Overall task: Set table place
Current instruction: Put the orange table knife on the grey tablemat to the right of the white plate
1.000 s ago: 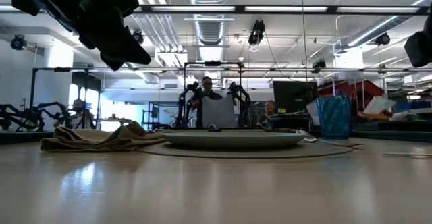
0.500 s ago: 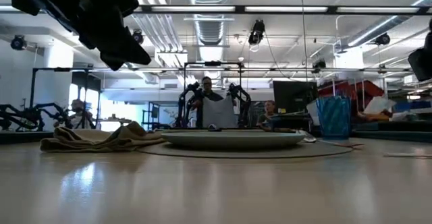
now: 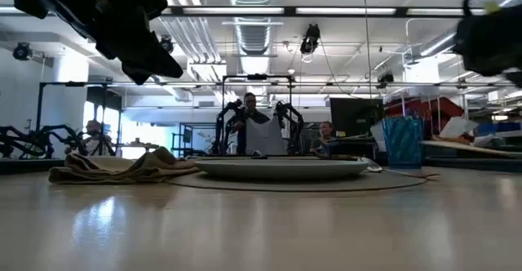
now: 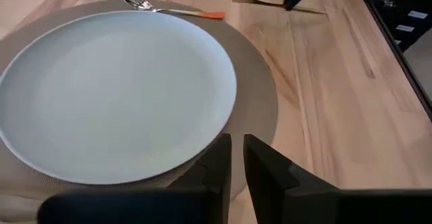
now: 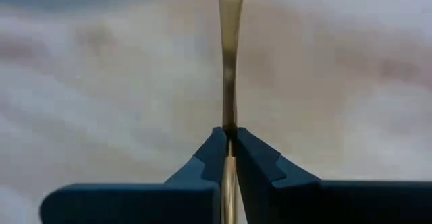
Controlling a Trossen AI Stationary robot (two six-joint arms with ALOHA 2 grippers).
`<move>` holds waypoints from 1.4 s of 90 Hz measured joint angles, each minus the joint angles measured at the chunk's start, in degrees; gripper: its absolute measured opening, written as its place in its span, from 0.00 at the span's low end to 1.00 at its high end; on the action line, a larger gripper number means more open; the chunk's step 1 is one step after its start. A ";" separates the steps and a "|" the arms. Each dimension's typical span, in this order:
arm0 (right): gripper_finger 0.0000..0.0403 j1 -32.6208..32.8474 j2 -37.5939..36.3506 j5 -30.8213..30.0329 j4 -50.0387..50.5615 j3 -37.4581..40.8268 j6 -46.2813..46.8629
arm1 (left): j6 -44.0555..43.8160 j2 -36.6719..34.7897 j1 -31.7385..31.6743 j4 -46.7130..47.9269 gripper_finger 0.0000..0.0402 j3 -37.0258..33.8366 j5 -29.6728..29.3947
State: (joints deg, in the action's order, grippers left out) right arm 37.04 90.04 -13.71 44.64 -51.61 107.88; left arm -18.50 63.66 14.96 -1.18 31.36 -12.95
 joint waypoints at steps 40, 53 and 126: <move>0.02 -29.78 -1.24 -6.70 -6.03 -0.37 -22.42 | 0.02 0.00 0.25 -0.38 0.07 0.02 3.24; 0.02 -35.19 -1.29 -4.24 -7.34 -0.37 -27.85 | -0.60 0.00 0.91 -0.33 0.07 0.02 4.66; 0.17 -36.18 3.82 -2.32 -8.49 -0.07 -27.90 | -1.51 -0.02 1.56 1.44 0.07 0.02 4.98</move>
State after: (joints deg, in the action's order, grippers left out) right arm 0.86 93.86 -16.03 36.15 -51.68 79.98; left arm -20.01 63.64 16.51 0.26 31.38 -7.97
